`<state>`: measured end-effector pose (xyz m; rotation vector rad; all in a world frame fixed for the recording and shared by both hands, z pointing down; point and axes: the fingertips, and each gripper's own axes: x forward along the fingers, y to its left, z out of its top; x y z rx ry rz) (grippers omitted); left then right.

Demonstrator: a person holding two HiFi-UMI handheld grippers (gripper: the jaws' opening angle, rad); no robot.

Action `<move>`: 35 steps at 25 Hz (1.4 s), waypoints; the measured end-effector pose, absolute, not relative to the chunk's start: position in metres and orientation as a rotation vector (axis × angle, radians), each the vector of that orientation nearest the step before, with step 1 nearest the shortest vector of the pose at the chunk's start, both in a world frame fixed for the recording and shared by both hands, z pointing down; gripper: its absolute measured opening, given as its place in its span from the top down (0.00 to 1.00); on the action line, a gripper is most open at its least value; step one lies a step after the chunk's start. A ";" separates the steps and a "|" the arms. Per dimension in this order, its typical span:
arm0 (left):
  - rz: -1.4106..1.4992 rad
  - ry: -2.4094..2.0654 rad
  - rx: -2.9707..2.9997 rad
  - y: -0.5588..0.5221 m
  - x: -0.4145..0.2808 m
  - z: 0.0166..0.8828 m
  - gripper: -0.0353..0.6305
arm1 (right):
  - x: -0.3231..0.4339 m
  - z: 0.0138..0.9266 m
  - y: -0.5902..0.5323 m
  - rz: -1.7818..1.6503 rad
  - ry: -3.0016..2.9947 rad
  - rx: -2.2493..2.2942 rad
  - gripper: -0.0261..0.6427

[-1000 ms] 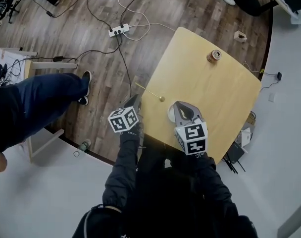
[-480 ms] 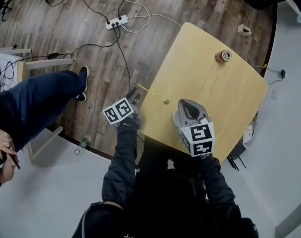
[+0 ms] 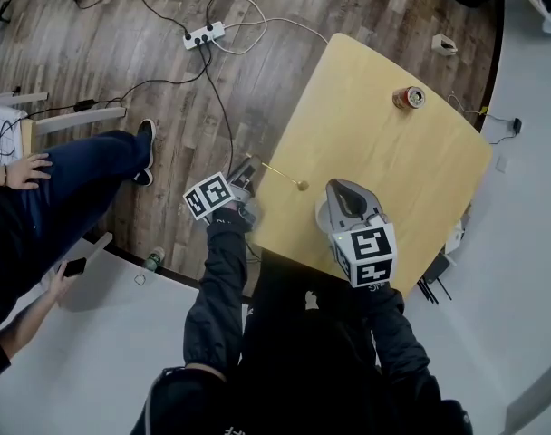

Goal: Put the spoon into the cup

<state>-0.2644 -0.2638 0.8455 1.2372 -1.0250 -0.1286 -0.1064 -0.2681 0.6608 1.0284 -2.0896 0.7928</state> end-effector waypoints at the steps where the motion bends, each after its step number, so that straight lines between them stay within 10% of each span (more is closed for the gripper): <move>1: -0.135 -1.020 1.235 -0.265 -0.265 0.846 0.71 | -0.105 0.661 -0.268 0.795 -2.086 1.034 0.93; 6: -0.200 -0.990 1.256 -0.271 -0.265 0.838 0.85 | -0.094 0.663 -0.264 0.803 -2.078 1.057 0.93; 35: -0.624 -0.970 1.560 -0.234 -0.198 0.614 0.89 | -0.015 0.583 -0.189 0.740 -2.189 1.170 0.93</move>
